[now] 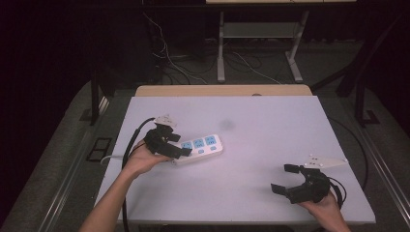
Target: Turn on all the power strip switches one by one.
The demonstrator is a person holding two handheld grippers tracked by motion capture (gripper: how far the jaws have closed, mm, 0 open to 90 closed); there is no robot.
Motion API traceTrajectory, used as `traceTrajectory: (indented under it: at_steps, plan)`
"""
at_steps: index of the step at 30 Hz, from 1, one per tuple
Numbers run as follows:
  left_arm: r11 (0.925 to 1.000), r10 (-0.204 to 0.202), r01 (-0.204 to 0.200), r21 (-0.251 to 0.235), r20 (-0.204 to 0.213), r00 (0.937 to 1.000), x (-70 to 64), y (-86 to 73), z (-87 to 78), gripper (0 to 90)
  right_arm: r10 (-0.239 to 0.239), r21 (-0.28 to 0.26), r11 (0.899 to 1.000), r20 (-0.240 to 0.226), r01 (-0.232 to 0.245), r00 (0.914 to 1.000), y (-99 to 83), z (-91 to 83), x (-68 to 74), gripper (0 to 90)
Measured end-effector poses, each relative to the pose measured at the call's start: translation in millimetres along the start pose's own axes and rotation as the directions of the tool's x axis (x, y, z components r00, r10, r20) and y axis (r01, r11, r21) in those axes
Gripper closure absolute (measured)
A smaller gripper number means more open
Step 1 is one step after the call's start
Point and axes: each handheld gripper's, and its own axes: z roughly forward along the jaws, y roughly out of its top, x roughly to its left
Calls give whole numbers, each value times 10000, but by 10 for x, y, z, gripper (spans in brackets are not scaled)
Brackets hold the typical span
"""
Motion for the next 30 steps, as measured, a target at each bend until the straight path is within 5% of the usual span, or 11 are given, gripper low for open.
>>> traceTrajectory:
  at_steps: [24, 30]
  plan:
    - [9979, -52, 66, 643, -206, 9998, 92, -4, 213, 879, -107, 75, 9999, -37, 107, 9999, -8, 16, -6, 8]
    - [9952, 149, -135, 970, -132, 9998, 90, -17, 264, 891, -115, 112, 9999, -10, 116, 9999, -9, 19, -10, 8]
